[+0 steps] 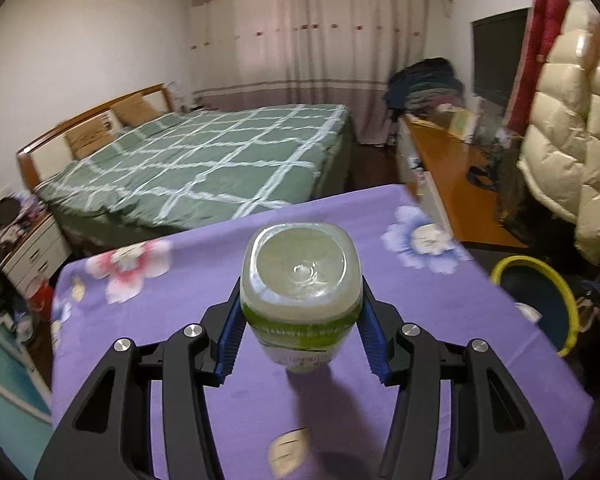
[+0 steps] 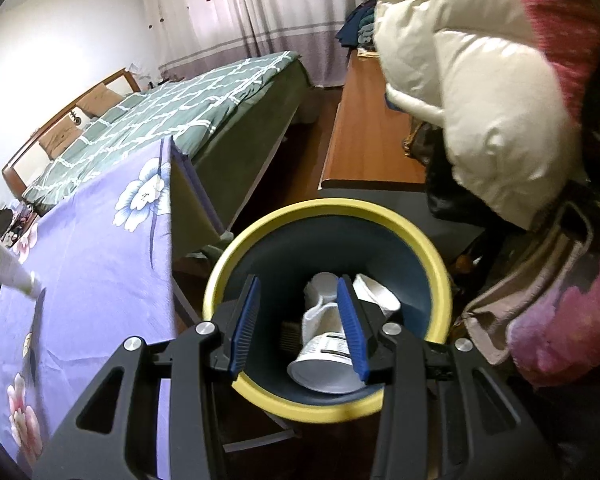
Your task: Collect trash
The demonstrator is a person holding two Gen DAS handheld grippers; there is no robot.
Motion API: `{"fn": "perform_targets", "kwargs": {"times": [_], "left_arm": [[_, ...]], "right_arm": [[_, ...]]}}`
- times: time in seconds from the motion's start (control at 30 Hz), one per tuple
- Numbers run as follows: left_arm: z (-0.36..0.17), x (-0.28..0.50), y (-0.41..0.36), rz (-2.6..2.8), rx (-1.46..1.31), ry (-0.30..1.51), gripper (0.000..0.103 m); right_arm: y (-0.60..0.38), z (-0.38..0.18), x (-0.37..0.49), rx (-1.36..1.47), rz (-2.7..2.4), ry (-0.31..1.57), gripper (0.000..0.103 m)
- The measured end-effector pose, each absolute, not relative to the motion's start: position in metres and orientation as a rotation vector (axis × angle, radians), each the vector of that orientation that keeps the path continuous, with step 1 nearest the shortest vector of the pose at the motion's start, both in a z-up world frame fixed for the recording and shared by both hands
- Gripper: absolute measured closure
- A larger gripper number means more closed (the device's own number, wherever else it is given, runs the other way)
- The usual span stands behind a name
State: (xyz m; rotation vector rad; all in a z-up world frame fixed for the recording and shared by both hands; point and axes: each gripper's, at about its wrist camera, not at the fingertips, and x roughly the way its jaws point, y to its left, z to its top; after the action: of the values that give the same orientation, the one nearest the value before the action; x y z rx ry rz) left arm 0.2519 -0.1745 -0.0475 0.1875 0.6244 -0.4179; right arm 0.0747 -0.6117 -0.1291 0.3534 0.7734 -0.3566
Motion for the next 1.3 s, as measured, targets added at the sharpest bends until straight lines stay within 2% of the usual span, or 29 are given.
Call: {"fn": "perform_targets", "kwargs": {"times": [0.27,0.47,0.67,0.87,0.93,0.97,1.0,1.07,1.23,1.27,1.3], "left_arm": [[-0.020,0.226,-0.288,-0.682,0.201,0.601,0.052],[-0.021,0.199,-0.384,-0.861,0.239,0.619,0.052],[-0.047,0.177,-0.464,-0.941,0.308,0.660,0.052],[-0.100,0.182,-0.511,-0.923,0.396,0.759,0.051],[-0.113,0.184,-0.516,-0.910,0.424,0.788,0.051],[-0.120,0.184,-0.518,-0.900,0.437,0.802,0.044],[-0.124,0.183,-0.518,-0.885,0.442,0.802,0.031],[-0.122,0.180,-0.513,-0.867,0.433,0.779,0.022],[-0.085,0.170,-0.461,-0.841,0.361,0.697,0.009],[-0.078,0.168,-0.450,-0.832,0.348,0.682,0.004],[-0.067,0.163,-0.431,-0.818,0.327,0.656,0.004]], "right_arm": [[-0.636,-0.120,0.036,0.352,-0.429,0.729,0.064],[-0.654,-0.125,0.016,0.364,-0.448,0.727,0.064],[-0.669,-0.130,0.006,0.392,-0.456,0.713,0.064],[-0.671,-0.138,0.008,0.393,-0.443,0.728,0.064],[-0.670,-0.139,0.009,0.389,-0.448,0.733,0.059],[-0.670,-0.139,0.009,0.385,-0.451,0.734,0.058],[-0.669,-0.139,0.009,0.381,-0.455,0.736,0.057],[-0.667,-0.137,0.006,0.374,-0.462,0.738,0.057],[-0.649,-0.130,0.001,0.347,-0.444,0.738,0.056],[-0.643,-0.129,0.000,0.342,-0.435,0.737,0.056],[-0.637,-0.126,0.000,0.335,-0.426,0.736,0.055]]}}
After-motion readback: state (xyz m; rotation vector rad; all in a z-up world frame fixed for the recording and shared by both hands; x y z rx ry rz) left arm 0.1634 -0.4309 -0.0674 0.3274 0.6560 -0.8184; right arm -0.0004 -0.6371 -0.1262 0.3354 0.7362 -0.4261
